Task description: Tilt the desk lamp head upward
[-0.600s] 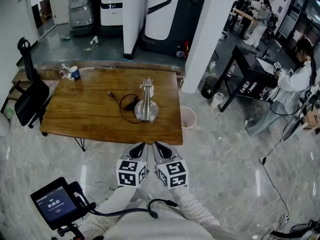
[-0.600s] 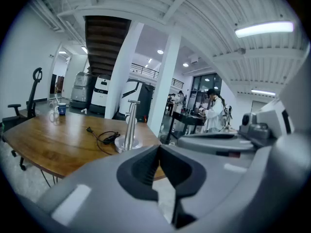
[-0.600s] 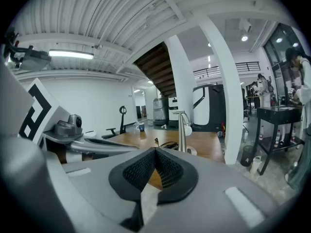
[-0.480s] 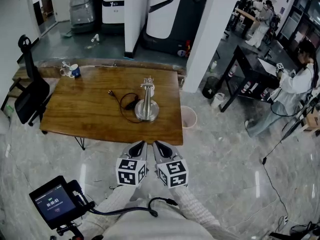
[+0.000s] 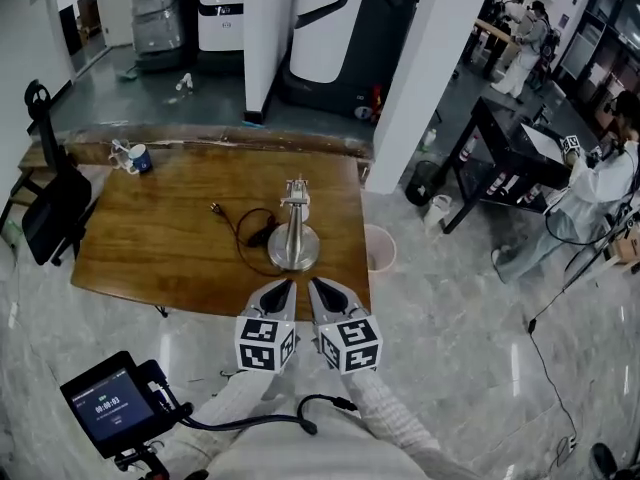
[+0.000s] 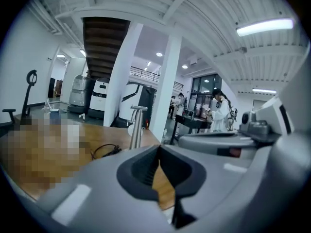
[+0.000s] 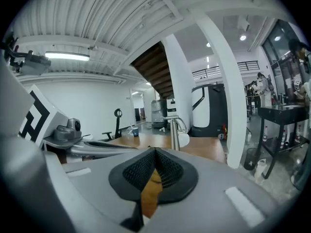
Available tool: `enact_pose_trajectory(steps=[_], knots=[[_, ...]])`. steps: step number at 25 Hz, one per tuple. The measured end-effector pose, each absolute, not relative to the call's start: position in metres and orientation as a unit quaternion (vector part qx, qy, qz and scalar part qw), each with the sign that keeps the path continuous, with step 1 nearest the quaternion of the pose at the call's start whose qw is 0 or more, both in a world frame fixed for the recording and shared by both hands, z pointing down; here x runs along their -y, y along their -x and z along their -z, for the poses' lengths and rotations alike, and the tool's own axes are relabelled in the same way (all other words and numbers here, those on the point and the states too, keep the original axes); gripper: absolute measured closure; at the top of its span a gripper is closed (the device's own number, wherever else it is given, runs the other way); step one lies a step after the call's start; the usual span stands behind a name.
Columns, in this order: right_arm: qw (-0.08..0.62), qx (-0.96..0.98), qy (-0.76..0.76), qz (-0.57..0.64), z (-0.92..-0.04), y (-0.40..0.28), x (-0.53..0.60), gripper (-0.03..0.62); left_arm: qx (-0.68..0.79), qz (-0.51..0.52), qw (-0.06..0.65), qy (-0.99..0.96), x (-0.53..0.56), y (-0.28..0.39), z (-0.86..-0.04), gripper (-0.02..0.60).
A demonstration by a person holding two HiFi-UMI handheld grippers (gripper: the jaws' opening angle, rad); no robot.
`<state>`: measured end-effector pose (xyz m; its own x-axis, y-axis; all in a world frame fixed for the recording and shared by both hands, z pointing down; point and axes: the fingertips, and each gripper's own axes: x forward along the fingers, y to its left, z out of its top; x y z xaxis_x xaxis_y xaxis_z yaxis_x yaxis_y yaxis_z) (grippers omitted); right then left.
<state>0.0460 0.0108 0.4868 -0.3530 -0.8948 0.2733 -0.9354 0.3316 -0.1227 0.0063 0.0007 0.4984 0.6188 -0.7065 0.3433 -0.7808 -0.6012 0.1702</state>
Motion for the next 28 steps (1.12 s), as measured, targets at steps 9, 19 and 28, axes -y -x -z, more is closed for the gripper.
enact_pose_trajectory(steps=[9, 19, 28], knots=[[0.076, 0.796, -0.583, -0.144, -0.492, -0.055, 0.107, 0.595, 0.384, -0.137, 0.154, -0.9, 0.12, -0.016, -0.509, 0.529], [0.079, 0.785, -0.59, -0.173, -0.502, -0.09, 0.149, 0.595, 0.354, -0.149, 0.143, -0.912, 0.163, -0.043, -0.523, 0.462], [-0.007, 0.817, -0.514, -0.261, -0.464, -0.116, 0.194, 0.533, 0.36, -0.149, 0.163, -0.907, 0.168, -0.048, -0.534, 0.446]])
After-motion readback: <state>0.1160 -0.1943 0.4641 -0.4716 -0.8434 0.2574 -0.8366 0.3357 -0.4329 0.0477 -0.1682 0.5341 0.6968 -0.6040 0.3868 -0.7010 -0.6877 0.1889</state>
